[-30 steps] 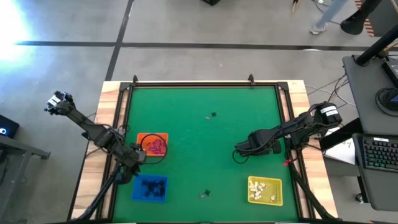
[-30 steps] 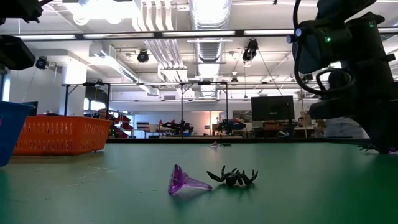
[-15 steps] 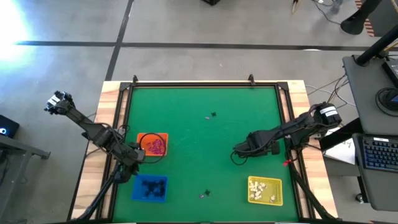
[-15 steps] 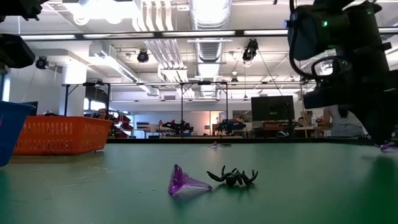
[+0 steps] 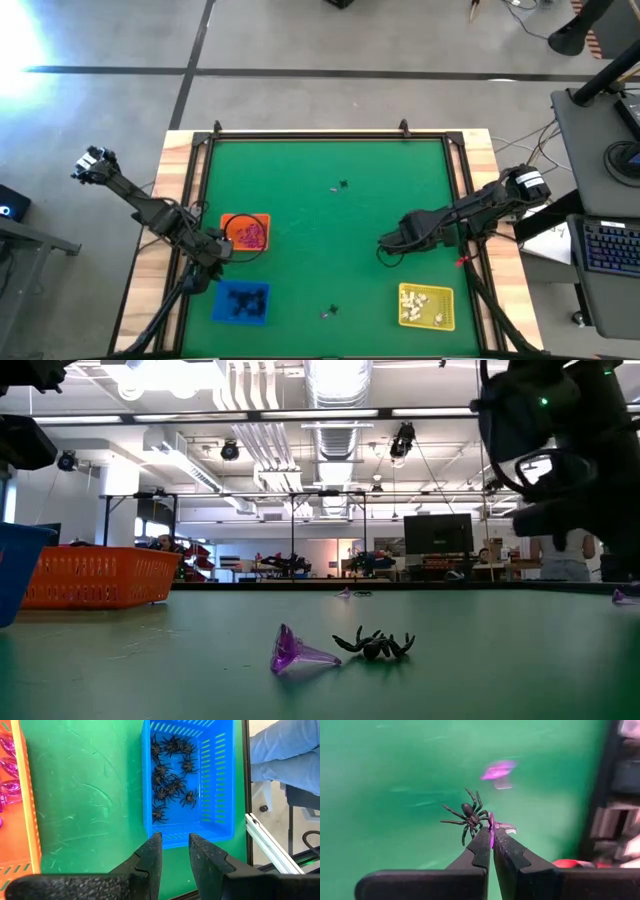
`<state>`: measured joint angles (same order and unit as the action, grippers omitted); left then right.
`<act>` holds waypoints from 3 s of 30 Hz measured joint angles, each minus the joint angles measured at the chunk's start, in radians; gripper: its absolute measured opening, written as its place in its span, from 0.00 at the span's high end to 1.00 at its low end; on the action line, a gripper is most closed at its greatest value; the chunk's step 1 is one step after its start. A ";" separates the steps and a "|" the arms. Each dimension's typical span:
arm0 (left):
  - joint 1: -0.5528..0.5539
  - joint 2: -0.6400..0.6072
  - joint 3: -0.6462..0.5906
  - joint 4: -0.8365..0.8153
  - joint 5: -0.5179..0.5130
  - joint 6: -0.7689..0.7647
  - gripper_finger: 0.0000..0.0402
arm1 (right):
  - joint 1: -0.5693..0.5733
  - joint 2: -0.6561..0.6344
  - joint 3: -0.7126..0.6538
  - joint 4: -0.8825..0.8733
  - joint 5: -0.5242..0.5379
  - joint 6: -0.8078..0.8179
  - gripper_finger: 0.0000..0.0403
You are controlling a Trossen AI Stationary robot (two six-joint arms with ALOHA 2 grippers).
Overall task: Sort Halloween decoration
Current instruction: Put the violet witch hat toy into the orange bin
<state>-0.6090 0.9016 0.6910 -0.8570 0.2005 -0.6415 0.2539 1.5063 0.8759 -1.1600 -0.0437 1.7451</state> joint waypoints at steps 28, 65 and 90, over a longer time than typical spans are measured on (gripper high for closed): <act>0.000 0.001 0.000 0.000 0.000 -0.023 0.81 | -0.004 0.004 -0.020 0.046 0.017 -0.054 0.88; 0.000 0.001 0.000 -0.005 0.000 -0.023 0.81 | -0.002 -0.013 -0.082 0.163 -0.017 0.010 0.98; 0.000 -0.096 0.000 -0.022 -0.123 -0.037 0.81 | -0.091 0.203 0.466 0.634 0.333 -0.513 0.98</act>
<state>-0.6090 0.8055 0.6914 -0.8795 0.0776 -0.6788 0.1627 1.7097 1.3422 -0.5256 0.2892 1.2324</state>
